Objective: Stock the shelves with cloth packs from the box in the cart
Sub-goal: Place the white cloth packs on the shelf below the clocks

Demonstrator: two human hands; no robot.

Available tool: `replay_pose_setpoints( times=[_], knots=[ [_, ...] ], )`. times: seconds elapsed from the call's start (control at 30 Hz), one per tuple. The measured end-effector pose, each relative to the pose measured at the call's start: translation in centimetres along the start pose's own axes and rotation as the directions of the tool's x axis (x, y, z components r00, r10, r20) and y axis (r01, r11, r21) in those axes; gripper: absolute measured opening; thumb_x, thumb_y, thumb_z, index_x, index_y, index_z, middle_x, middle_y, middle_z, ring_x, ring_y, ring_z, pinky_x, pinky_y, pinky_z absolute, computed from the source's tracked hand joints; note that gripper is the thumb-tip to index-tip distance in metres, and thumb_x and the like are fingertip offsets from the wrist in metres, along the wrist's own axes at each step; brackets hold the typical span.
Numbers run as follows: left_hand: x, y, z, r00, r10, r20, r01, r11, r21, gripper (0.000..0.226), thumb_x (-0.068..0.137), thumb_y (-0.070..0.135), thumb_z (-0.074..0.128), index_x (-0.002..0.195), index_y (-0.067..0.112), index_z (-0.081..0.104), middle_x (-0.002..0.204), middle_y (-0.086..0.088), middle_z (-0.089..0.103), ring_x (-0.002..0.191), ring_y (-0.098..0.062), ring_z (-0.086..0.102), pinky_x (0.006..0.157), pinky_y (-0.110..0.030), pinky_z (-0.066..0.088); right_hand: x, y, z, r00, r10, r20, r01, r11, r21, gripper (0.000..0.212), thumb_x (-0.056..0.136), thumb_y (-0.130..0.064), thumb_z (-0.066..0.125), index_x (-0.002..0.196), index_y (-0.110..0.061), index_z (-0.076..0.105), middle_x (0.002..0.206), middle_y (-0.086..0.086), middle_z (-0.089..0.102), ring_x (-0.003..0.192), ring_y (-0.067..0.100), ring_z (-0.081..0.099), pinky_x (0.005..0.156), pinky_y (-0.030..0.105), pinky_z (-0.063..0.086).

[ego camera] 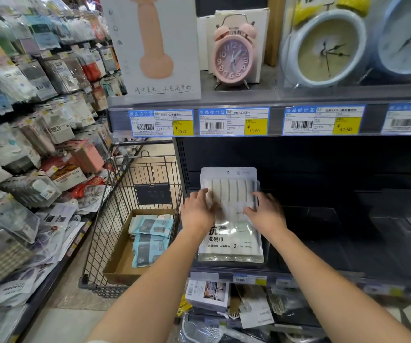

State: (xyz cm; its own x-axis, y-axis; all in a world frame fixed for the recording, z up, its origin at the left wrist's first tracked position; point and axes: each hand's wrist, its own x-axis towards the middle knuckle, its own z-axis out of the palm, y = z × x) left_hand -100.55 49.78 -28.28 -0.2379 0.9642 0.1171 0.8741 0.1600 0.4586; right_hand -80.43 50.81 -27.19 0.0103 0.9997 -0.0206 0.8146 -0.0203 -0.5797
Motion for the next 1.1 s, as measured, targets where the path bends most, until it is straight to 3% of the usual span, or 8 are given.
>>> replay_pose_setpoints(
  times=[0.3,0.43,0.57,0.83,1.1],
  knots=[
    [-0.3,-0.2,0.4,0.999,0.025,-0.032,-0.024,0.999,0.025,0.06,0.088,0.034,0.073,0.142,0.034,0.049,0.137,0.003,0.055,0.118,-0.022,0.056,0.102,-0.038,0.048,-0.1,0.1,-0.1,0.999,-0.034,0.011,0.034,0.999,-0.018,0.056,0.094,-0.037,0.064,0.146,-0.023,0.047,0.137,0.006,0.05,0.119,0.027,0.055,0.096,0.04,0.052],
    [-0.2,-0.3,0.4,0.997,0.07,-0.018,-0.067,0.99,0.126,0.05,0.09,0.032,0.073,0.134,0.039,0.051,0.134,0.003,0.055,0.118,-0.023,0.053,0.1,-0.036,0.042,0.3,0.1,0.0,0.999,-0.039,0.035,0.042,0.996,-0.077,0.055,0.097,-0.037,0.06,0.148,-0.024,0.046,0.141,0.006,0.047,0.121,0.027,0.054,0.096,0.038,0.051],
    [0.0,-0.2,0.1,0.996,0.094,-0.006,-0.092,0.98,0.179,0.05,0.095,0.032,0.069,0.139,0.042,0.048,0.139,0.003,0.055,0.124,-0.024,0.052,0.102,-0.038,0.039,0.8,0.0,0.0,0.999,-0.032,0.04,0.036,0.995,-0.093,0.057,0.097,-0.036,0.059,0.151,-0.026,0.044,0.144,0.003,0.046,0.125,0.026,0.051,0.097,0.038,0.05],
    [0.2,0.6,-1.4,0.987,0.086,0.136,-0.116,0.966,0.229,0.046,0.098,0.06,0.056,0.138,0.036,0.052,0.146,0.002,0.052,0.135,-0.027,0.045,0.106,-0.043,0.038,1.6,0.1,0.4,0.997,-0.014,0.08,0.026,0.987,-0.159,0.053,0.099,-0.041,0.055,0.151,-0.036,0.045,0.147,0.001,0.049,0.135,0.03,0.039,0.105,0.042,0.043],
    [1.4,0.6,-0.2,0.976,0.065,0.208,-0.138,0.924,0.357,0.037,0.105,0.056,0.04,0.124,0.031,0.059,0.13,0.001,0.06,0.125,-0.029,0.045,0.089,-0.039,0.036,2.2,-0.2,0.9,0.991,-0.026,0.134,0.072,0.933,-0.351,0.047,0.099,-0.043,0.05,0.146,-0.035,0.048,0.139,0.0,0.056,0.126,0.028,0.04,0.092,0.037,0.041]
  ],
)
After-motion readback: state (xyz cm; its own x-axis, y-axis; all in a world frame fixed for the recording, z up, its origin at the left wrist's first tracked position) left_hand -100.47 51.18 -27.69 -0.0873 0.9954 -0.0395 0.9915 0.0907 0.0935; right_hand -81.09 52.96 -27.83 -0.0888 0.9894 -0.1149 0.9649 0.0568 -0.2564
